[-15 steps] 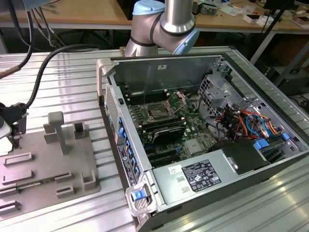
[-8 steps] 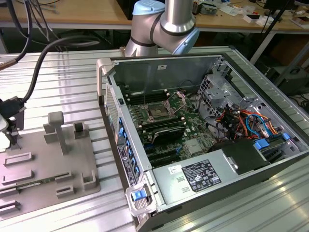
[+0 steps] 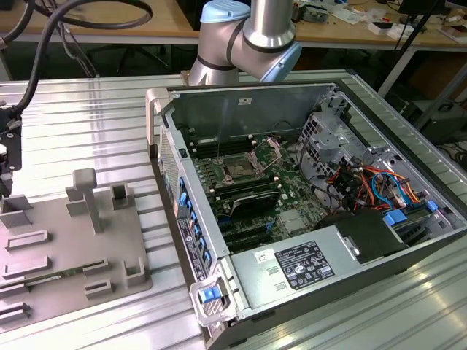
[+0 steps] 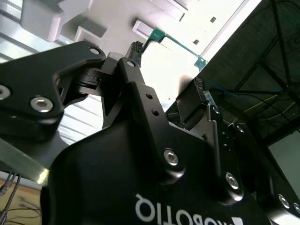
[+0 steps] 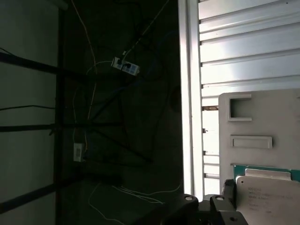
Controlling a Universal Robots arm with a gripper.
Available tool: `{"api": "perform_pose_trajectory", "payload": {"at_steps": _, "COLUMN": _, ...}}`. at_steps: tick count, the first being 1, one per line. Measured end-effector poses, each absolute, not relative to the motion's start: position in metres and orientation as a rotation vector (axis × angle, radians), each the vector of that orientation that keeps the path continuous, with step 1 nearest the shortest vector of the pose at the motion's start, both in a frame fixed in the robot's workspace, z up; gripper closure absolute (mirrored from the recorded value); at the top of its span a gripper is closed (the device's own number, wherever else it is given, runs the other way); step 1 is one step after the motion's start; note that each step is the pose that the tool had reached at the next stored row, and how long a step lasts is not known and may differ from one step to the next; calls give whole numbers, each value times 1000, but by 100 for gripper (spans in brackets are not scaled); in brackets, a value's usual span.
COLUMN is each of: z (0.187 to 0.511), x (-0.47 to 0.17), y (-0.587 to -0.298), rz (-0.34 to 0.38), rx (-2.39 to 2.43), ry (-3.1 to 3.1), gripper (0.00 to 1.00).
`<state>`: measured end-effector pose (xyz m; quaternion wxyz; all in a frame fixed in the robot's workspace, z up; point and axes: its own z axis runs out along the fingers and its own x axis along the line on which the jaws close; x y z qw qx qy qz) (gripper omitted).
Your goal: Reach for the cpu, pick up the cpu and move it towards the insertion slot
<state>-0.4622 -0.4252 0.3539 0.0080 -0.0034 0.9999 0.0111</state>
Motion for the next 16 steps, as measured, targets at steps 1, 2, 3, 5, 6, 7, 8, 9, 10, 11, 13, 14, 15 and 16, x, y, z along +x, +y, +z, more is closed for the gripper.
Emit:
{"api": "perform_pose_trajectory", "payload": {"at_steps": 1, "z": 359, "x": -462, "y": -425, "rz": 35, "rx": -10, "ry": 3125, "gripper": 45}}
{"api": "perform_pose_trajectory", "payload": {"at_steps": 2, "z": 363, "x": -462, "y": -425, "rz": 35, "rx": -10, "ry": 3125, "gripper": 45}}
{"api": "perform_pose_trajectory", "payload": {"at_steps": 3, "z": 365, "x": -462, "y": -425, "rz": 35, "rx": -10, "ry": 3125, "gripper": 45}}
{"api": "perform_pose_trajectory", "payload": {"at_steps": 5, "z": 369, "x": -462, "y": -425, "rz": 35, "rx": -10, "ry": 3125, "gripper": 45}}
{"api": "perform_pose_trajectory", "payload": {"at_steps": 6, "z": 371, "x": -462, "y": -425, "rz": 35, "rx": -10, "ry": 3125, "gripper": 45}}
{"api": "perform_pose_trajectory", "payload": {"at_steps": 7, "z": 373, "x": -462, "y": -425, "rz": 35, "rx": -10, "ry": 3125, "gripper": 45}}
{"api": "perform_pose_trajectory", "payload": {"at_steps": 8, "z": 375, "x": -462, "y": -425, "rz": 35, "rx": -10, "ry": 3126, "gripper": 45}}
{"api": "perform_pose_trajectory", "payload": {"at_steps": 9, "z": 378, "x": -462, "y": -425, "rz": 35, "rx": -10, "ry": 3125, "gripper": 45}}
{"api": "perform_pose_trajectory", "payload": {"at_steps": 10, "z": 378, "x": -462, "y": -425, "rz": 35, "rx": -10, "ry": 3125, "gripper": 45}}
{"api": "perform_pose_trajectory", "payload": {"at_steps": 11, "z": 378, "x": -462, "y": -425, "rz": 35, "rx": -10, "ry": 3125, "gripper": 45}}
{"api": "perform_pose_trajectory", "payload": {"at_steps": 13, "z": 378, "x": -462, "y": -425, "rz": 35, "rx": -10, "ry": 3125, "gripper": 45}}
{"api": "perform_pose_trajectory", "payload": {"at_steps": 14, "z": 378, "x": -462, "y": -425, "rz": 35, "rx": -10, "ry": 3125, "gripper": 45}}
{"api": "perform_pose_trajectory", "payload": {"at_steps": 15, "z": 379, "x": -462, "y": -425, "rz": 35, "rx": -10, "ry": 3125, "gripper": 45}}
{"api": "perform_pose_trajectory", "payload": {"at_steps": 16, "z": 379, "x": -462, "y": -425, "rz": 35, "rx": -11, "ry": 3126, "gripper": 45}}
